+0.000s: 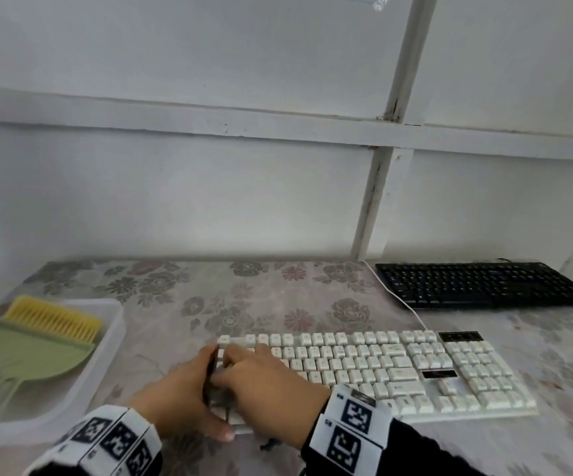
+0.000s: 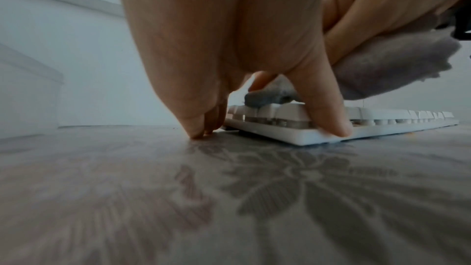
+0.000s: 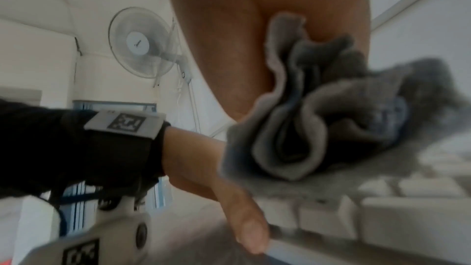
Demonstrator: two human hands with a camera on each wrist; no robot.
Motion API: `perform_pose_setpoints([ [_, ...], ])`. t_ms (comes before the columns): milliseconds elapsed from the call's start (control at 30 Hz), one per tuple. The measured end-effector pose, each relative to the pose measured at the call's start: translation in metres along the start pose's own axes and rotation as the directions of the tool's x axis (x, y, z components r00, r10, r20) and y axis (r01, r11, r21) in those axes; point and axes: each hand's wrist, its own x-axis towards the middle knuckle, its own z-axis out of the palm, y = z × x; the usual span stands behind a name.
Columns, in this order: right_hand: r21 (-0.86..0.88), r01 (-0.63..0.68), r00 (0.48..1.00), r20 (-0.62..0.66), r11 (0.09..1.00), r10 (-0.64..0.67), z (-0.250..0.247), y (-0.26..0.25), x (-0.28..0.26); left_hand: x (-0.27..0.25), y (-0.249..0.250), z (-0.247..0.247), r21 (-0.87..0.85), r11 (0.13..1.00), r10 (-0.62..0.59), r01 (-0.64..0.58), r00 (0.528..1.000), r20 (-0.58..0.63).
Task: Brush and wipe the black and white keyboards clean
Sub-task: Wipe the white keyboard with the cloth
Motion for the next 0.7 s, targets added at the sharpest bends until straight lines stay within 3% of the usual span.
perform_pose_setpoints([
  [267, -0.022, -0.054, 0.995, -0.083, 0.998, 0.052, -0.004, 0.023, -0.039, -0.004, 0.008, -0.001, 0.014, 0.999, -0.043, 0.043, 0.999, -0.004],
  [633, 0.027, -0.342, 0.940, 0.013, 0.939, 0.342, -0.013, 0.051, -0.075, -0.007, 0.011, 0.001, -0.017, 1.000, -0.022, 0.022, 1.000, -0.014],
  [700, 0.041, -0.341, 0.940, -0.004, 0.939, 0.342, -0.020, 0.044, -0.069, -0.006, 0.009, 0.001, -0.030, 0.999, -0.026, 0.026, 1.000, -0.010],
])
